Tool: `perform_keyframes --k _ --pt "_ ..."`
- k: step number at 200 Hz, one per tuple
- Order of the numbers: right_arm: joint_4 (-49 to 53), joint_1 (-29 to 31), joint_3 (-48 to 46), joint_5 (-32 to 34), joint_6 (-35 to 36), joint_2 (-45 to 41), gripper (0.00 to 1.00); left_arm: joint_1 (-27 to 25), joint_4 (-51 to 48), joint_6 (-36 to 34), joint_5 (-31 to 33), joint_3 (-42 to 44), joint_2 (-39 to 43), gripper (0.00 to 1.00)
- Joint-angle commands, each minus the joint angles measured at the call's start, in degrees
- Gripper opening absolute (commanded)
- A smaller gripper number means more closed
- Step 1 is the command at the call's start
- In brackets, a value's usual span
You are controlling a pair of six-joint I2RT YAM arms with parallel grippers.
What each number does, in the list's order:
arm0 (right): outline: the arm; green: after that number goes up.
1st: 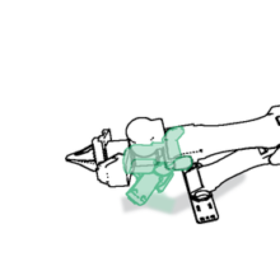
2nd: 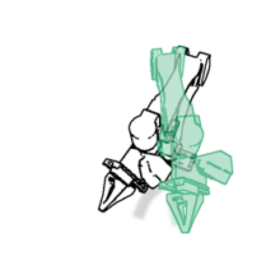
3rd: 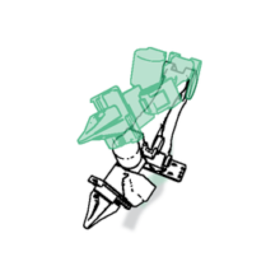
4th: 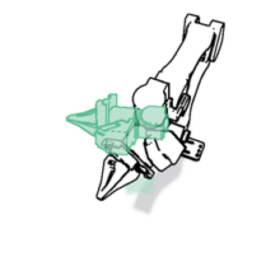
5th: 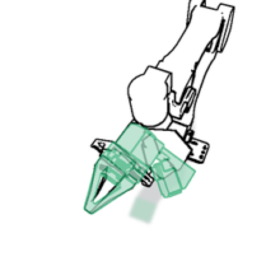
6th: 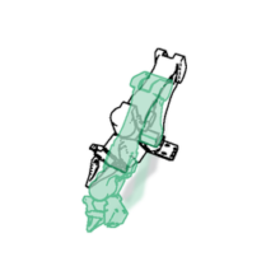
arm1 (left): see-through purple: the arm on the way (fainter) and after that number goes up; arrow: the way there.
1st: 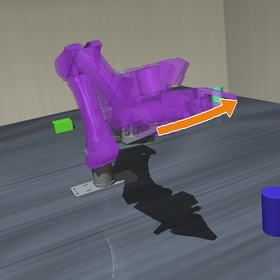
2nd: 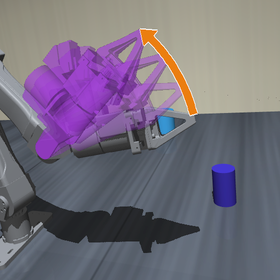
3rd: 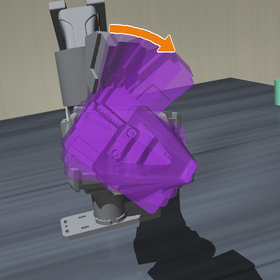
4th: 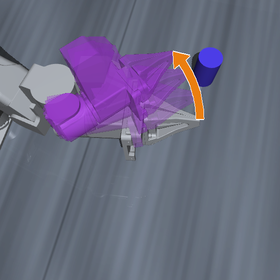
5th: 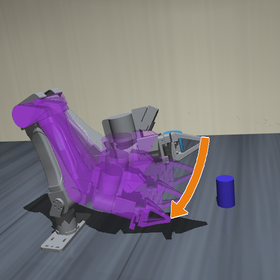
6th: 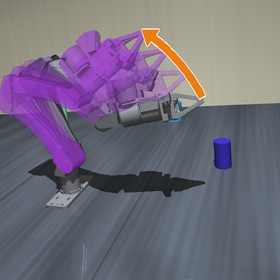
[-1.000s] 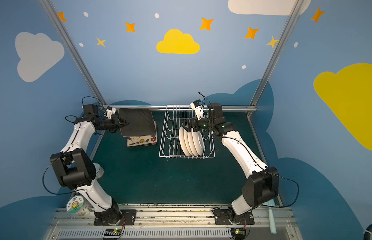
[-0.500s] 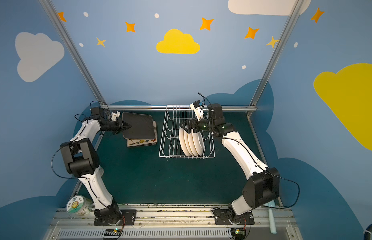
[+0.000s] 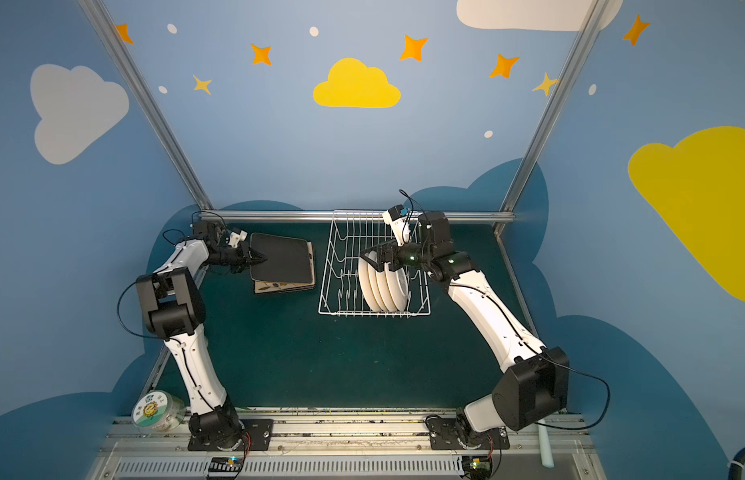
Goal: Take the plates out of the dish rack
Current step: 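Lower the dark square plate flat onto the flowered stack with the left gripper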
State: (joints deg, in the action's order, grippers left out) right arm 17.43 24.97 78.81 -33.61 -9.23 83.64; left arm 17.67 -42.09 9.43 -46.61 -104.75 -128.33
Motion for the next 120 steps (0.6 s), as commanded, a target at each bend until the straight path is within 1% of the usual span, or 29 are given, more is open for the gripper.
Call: perform_keyframes --k 1,60,94,120 --pt "-0.23 0.40 -0.18 0.04 -0.37 -0.81 0.92 0.39 -0.21 -0.87 -6.24 -3.53 -0.21 0.03" --pt "0.04 0.56 -0.79 0.47 -0.01 -0.86 0.92 0.99 -4.26 -2.70 -4.91 -6.73 -4.45 0.03" --pt "0.06 0.73 -1.68 0.86 -0.17 -0.86 0.92 1.05 -4.47 -2.39 -5.89 -6.64 -6.03 0.03" --pt "0.15 0.87 -1.85 0.95 0.05 -0.80 0.92 1.13 -6.08 -3.97 -4.50 -6.87 -6.82 0.03"
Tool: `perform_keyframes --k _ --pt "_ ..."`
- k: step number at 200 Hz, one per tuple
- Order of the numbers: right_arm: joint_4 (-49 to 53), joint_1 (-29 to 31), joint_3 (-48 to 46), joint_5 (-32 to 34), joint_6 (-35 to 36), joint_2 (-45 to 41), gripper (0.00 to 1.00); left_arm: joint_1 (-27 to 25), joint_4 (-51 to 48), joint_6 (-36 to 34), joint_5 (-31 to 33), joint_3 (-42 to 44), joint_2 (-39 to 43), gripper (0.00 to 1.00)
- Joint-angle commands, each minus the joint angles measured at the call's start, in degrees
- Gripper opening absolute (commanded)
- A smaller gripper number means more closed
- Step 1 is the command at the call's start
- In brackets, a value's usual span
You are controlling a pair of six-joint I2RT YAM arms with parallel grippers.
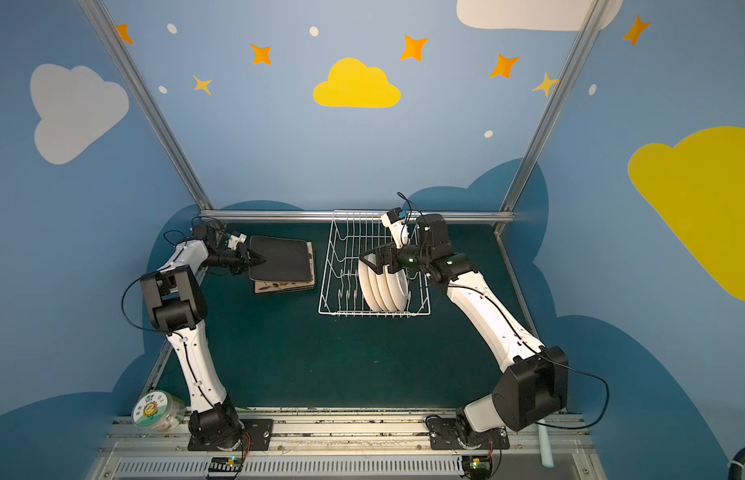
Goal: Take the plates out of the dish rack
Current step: 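Lower the dark square plate flat onto the flowered stack with the left gripper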
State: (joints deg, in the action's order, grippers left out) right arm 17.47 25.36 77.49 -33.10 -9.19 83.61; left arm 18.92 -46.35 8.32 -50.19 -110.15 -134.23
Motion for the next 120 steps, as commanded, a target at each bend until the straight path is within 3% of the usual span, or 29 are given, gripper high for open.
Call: perform_keyframes --k 1,69,120 --pt "0.10 0.43 -0.52 0.51 0.03 -0.75 0.92 -0.07 -1.86 -2.90 -0.80 -1.52 -0.93 0.03" --pt "0.54 0.55 -0.61 0.39 0.15 0.15 0.92 0.30 -6.53 -5.00 4.76 -4.54 -4.29 0.09" --pt "0.98 0.65 0.02 0.01 0.16 1.02 0.92 0.40 -6.47 -3.53 7.85 -4.94 -4.57 0.25"
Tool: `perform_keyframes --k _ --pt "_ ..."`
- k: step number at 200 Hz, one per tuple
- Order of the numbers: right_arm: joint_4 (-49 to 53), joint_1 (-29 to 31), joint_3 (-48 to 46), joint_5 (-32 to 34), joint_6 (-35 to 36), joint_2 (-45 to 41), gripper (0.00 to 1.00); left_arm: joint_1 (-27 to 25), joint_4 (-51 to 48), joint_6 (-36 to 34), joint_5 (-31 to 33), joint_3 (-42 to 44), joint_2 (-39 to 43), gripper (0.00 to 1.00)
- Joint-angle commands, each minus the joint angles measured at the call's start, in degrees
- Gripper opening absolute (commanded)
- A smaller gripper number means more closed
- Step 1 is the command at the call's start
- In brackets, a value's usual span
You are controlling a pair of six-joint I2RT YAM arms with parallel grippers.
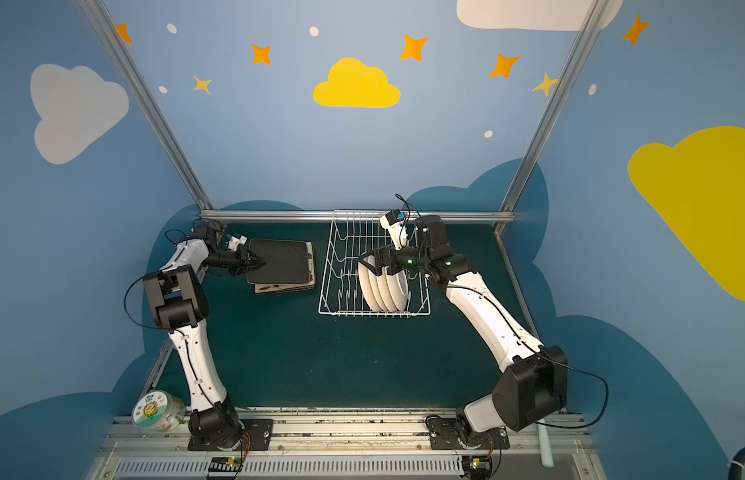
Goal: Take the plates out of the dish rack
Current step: 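Lower the dark square plate flat onto the flowered stack with the left gripper, then open the left gripper and lift it off the dark plate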
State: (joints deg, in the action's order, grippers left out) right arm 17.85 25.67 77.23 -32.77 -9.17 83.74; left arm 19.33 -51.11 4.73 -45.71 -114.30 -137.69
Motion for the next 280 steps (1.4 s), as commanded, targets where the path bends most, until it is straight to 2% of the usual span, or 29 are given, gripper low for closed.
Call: perform_keyframes --k 1,31,54,77,101,155,226,280 --pt "0.61 0.34 0.33 -0.29 0.13 0.94 0.92 -0.05 -1.71 0.08 3.45 -0.86 -1.15 0.25" --pt "0.67 0.36 0.57 -0.43 0.22 1.17 0.92 0.01 -1.71 0.65 5.26 -1.24 -1.23 0.28" --pt "0.87 0.38 0.56 -0.40 0.38 1.22 0.92 0.07 -1.52 1.56 6.67 -1.45 -1.19 0.38" --pt "0.96 0.50 0.66 -0.40 0.40 1.25 0.92 0.01 -1.89 2.06 7.52 -1.89 -1.13 0.43" --pt "1.03 0.48 0.87 -0.58 0.63 1.51 0.92 0.02 -2.14 2.20 8.01 -1.75 -0.61 0.52" --pt "1.31 0.57 1.72 -1.06 0.93 2.10 0.92 -0.01 -2.14 2.25 11.37 0.38 1.21 0.62" --pt "1.43 0.59 1.82 -0.83 1.06 2.04 0.92 0.06 -2.60 3.63 15.94 -0.90 1.61 0.71" --pt "2.63 0.67 2.98 -0.27 1.67 2.80 0.92 0.03 -3.47 3.42 22.85 -1.28 3.72 0.83"
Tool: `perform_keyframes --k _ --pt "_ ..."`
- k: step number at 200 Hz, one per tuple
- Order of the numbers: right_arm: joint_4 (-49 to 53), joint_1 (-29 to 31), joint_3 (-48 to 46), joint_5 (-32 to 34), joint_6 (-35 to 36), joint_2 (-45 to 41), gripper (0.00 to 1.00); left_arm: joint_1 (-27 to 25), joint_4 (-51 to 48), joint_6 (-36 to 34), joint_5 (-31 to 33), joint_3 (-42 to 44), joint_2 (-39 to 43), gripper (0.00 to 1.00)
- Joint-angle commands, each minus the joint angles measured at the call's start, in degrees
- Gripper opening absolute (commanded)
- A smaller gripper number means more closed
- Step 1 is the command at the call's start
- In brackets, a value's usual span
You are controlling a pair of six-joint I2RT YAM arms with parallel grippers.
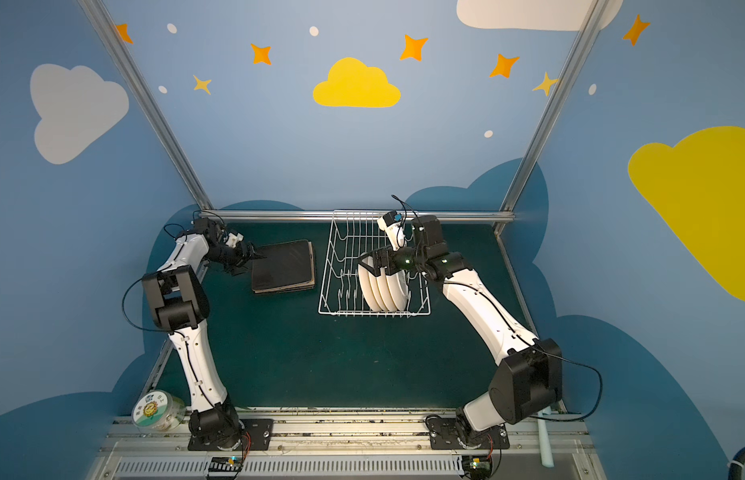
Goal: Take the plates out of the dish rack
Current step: 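Open the left gripper and lift it off the dark plate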
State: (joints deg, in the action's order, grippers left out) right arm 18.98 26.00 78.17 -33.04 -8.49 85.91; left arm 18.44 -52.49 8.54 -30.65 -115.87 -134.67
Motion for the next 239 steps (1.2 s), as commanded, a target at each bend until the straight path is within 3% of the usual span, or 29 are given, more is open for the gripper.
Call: perform_keyframes --k 1,78,134,190,239 --pt "1.50 0.31 2.06 0.04 1.01 0.65 0.92 0.91 -2.09 -0.37 7.84 0.30 0.71 0.84" --pt "1.45 0.38 2.29 2.28 1.02 0.41 0.92 0.90 2.07 4.26 8.39 4.11 7.38 0.93" --pt "1.71 0.36 2.74 7.01 -0.20 -0.10 0.92 -0.96 6.14 4.99 4.36 9.36 19.32 0.97" --pt "3.46 -1.39 3.63 11.17 -4.14 -0.84 0.92 -8.25 5.66 3.56 1.79 13.51 31.01 0.97" --pt "4.52 -3.01 1.57 14.51 -2.66 -3.43 0.92 -17.80 15.69 11.75 2.56 26.27 44.23 0.95"
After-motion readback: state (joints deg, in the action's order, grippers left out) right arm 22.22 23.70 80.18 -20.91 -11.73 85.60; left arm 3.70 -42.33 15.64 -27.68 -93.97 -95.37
